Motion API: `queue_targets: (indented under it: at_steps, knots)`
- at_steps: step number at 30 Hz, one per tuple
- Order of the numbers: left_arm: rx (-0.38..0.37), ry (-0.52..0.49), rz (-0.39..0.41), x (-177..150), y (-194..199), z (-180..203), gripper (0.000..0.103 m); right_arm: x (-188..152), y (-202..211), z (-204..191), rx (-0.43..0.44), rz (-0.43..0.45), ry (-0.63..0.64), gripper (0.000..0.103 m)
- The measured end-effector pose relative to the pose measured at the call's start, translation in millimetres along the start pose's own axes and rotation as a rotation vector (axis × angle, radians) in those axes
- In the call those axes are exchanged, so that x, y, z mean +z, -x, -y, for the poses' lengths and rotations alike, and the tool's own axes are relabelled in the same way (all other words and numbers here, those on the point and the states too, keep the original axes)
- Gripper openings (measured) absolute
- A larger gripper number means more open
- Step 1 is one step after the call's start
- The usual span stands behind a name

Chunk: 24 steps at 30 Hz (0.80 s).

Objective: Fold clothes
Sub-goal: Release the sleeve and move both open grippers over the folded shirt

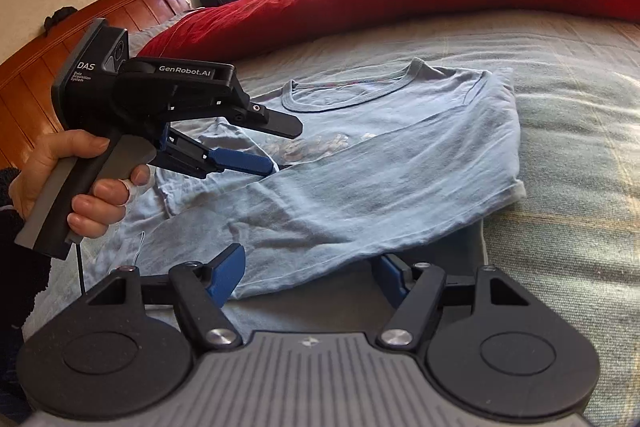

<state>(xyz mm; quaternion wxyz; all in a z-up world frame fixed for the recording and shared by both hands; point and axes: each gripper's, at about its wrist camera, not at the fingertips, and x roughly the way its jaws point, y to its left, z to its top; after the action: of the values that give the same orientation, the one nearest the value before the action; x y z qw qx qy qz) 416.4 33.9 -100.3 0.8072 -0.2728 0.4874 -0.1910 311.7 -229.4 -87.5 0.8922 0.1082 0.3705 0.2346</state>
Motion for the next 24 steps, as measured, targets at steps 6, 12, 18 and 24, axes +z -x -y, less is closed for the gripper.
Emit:
queue_targets:
  at_steps: [6, 12, 18, 24]
  knots:
    - [0.037, -0.099, 0.007, -22.7, 30.1, 7.4, 0.065, 0.7, 0.0, 14.0, 0.076, 0.021, -0.098, 0.074]
    - [0.058, -0.083, 0.029, -41.9, 59.8, -5.7, 0.065, 4.3, -10.1, 22.8, 0.184, 0.049, -0.242, 0.074]
    - [0.056, -0.093, 0.041, -43.9, 73.4, -12.9, 0.065, 3.7, -36.1, 1.9, 0.221, -0.008, -0.177, 0.074]
    - [0.118, -0.174, 0.064, -54.8, 83.2, -6.4, 0.065, 11.9, -38.9, 16.0, 0.191, 0.065, -0.258, 0.074]
